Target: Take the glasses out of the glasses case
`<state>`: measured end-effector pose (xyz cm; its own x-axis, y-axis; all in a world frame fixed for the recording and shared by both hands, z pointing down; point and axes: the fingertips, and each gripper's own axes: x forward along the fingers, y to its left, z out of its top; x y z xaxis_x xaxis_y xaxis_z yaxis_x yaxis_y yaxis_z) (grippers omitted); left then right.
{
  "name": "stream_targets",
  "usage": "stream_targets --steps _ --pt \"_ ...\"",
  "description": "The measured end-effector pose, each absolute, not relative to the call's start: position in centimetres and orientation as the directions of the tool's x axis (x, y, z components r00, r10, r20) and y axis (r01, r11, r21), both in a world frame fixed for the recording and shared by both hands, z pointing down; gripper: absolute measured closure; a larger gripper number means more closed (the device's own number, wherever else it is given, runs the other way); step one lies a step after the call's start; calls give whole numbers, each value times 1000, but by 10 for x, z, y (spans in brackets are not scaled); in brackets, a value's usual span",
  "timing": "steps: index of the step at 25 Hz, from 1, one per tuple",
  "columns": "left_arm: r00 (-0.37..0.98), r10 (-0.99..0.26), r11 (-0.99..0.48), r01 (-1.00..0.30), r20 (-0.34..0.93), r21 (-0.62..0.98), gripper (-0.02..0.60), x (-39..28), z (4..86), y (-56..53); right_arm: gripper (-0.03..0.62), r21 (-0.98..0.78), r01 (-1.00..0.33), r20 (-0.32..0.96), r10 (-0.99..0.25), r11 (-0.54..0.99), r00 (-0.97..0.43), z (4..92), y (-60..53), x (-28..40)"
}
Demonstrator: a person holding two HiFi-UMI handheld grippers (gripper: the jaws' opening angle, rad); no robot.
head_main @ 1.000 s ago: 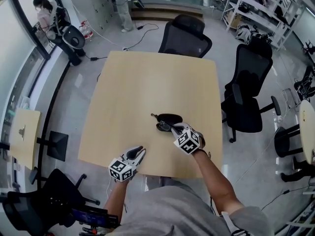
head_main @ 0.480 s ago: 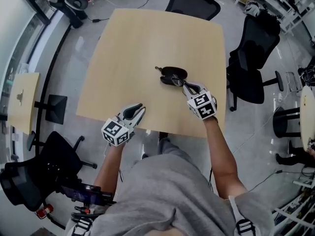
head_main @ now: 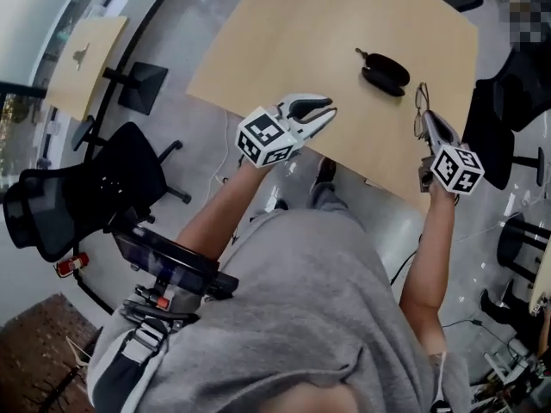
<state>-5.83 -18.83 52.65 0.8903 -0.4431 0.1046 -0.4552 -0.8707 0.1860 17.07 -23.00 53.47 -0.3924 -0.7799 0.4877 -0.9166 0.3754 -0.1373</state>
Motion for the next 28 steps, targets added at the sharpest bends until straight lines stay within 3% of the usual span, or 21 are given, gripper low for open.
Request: stream_targets --steps 4,9,18,28 --pt "882 -460 -862 -472 103 186 512 -77 521 -185 565 -342 -886 426 -789 312 -443 542 -220 161" --pt "876 -471 -854 -483 105 196 520 -77 533 -211 565 -456 -858 404 -804 236 -436 565 -243 181" --pt "875 -476 -852 -483 85 203 541 -94 531 -204 565 -535 -827 362 -837 173 -410 563 -237 191" --pt "867 -484 -828 -497 117 259 575 -93 549 -216 565 -549 -828 417 -822 113 -388 591 -273 215"
